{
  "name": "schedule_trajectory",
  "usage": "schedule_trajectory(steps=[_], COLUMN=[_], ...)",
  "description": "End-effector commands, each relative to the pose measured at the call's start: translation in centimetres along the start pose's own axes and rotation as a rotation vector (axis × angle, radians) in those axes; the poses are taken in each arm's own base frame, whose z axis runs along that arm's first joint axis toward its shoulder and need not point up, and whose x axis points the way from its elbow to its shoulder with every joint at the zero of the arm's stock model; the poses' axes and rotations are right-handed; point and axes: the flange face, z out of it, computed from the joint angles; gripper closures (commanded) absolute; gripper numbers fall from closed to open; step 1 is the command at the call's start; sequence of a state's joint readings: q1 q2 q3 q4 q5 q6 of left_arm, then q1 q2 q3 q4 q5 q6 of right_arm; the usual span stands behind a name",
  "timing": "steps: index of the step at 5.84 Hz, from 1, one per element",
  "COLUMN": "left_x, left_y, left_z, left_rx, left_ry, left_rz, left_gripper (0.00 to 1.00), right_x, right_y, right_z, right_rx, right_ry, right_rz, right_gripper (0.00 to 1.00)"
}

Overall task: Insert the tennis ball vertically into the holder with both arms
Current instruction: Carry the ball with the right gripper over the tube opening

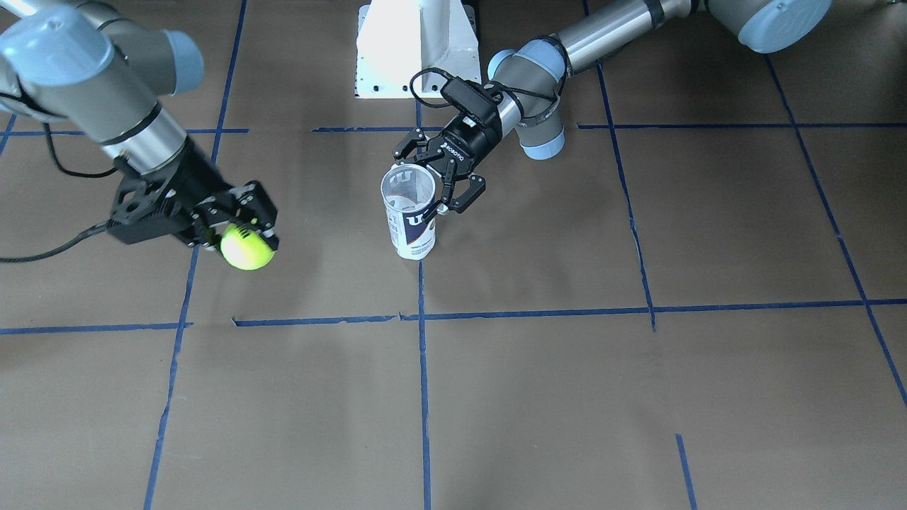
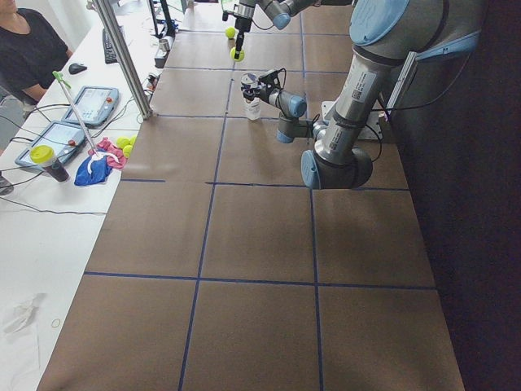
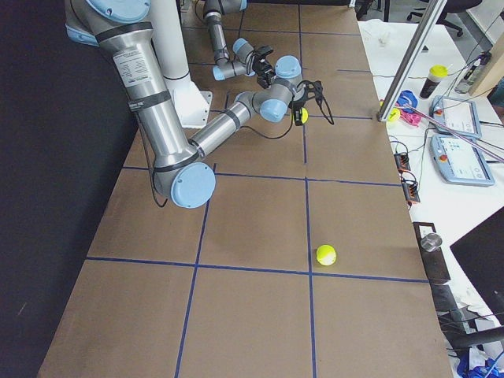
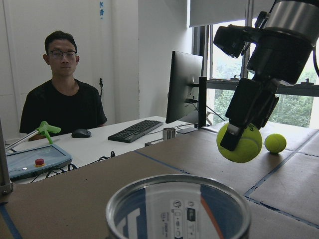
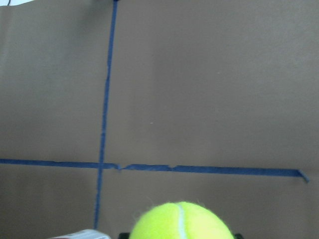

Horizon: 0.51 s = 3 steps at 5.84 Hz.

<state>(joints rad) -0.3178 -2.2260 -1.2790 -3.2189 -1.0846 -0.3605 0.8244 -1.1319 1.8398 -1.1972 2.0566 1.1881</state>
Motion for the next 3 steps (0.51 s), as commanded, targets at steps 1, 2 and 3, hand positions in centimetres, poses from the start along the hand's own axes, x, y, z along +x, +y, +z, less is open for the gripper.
schedule_trajectory(steps=[1,2,3], left_x=[0.1,0.2,0.1], left_y=[0.1,0.4,0.8], left_z=[-0.2,-0.2,-0.2], left_rx=[0.007,0.001,-0.006], left_ry=[0.006,0.007,0.004], left_rz=[-0.006,-0.005,0.001], left_gripper=[0.19,0.19,0.19], right_x=[-6.6,-9.3,-12.4], right_y=[2.5,3.5,4.7], right_z=[-2.3,-2.8,-2.3], right_rx=[-0.029,-0.033,-0.028], right_ry=[-0.049,-0.076,-0.052], right_rz=[0.093,0.139,0.133], right_gripper=[0.97,0.97,0.96])
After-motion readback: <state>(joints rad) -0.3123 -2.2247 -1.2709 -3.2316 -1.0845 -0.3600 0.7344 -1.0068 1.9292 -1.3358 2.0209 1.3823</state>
